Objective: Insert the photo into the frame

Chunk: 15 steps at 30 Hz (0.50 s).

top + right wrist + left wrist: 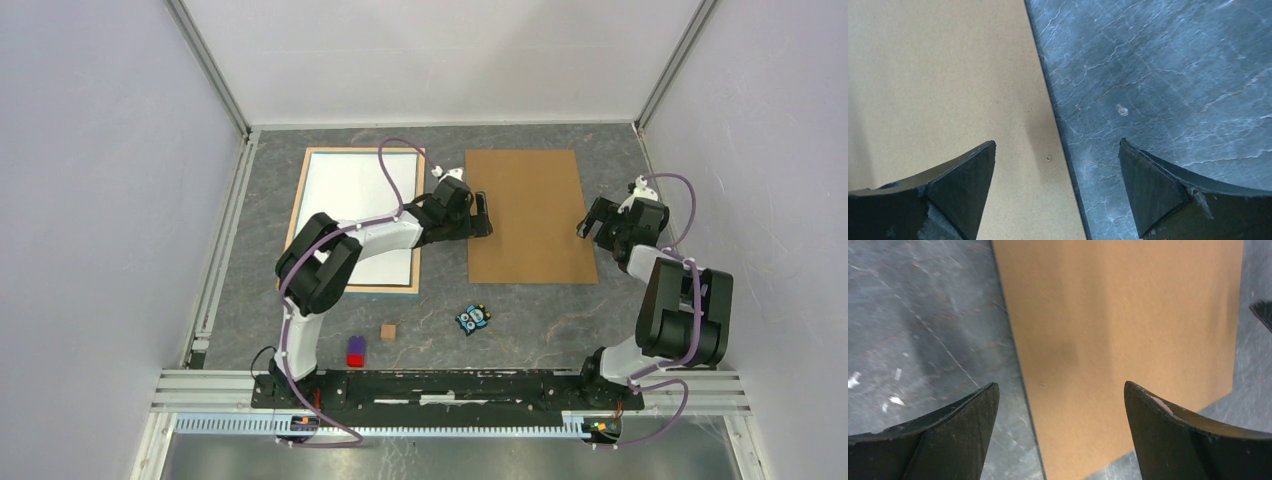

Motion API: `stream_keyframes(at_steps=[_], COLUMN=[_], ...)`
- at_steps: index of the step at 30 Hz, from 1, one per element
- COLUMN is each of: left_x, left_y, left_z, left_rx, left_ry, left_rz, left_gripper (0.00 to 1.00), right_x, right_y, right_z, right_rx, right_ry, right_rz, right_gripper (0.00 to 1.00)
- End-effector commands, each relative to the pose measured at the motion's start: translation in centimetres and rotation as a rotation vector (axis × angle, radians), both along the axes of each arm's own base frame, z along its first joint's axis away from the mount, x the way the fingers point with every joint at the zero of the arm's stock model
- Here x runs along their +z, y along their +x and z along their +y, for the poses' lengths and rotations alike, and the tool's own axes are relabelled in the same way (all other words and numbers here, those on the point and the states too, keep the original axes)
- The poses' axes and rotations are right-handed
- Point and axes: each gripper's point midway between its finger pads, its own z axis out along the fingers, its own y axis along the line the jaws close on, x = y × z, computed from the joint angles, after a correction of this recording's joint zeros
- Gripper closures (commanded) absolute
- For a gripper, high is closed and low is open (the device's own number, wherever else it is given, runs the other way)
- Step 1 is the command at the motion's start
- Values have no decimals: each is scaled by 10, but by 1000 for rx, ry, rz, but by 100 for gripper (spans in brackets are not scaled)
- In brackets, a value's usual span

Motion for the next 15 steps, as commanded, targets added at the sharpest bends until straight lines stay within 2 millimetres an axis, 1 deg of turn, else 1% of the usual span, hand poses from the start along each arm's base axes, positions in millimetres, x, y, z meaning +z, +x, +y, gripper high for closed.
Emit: stream_keyframes(at_steps=[1, 3, 4, 8, 11, 15], left_x=[1, -10, -13, -25, -30, -25], left_y=[25, 28, 28, 23, 20, 15], left_z=[-5, 1, 3, 2, -5, -21], left_rx=[45, 66, 71, 66, 53, 2], left_ry=[-110, -123, -141, -204, -236, -324], left_rz=[-59, -24, -10, 38, 66, 93], left_gripper=[0, 0, 0, 0, 0, 1], right_x=[13, 6, 4, -2, -7, -10], right_y=[6, 8, 9, 13, 16, 17], right_z=[-11, -4, 0, 13, 22, 35], right_rx=[-46, -29, -22, 2, 24, 59], right_ry=[-37, 2, 21, 61, 84, 149], right_rz=[-57, -53, -55, -60, -51, -66], right_gripper=[2, 2, 2, 2, 2, 2])
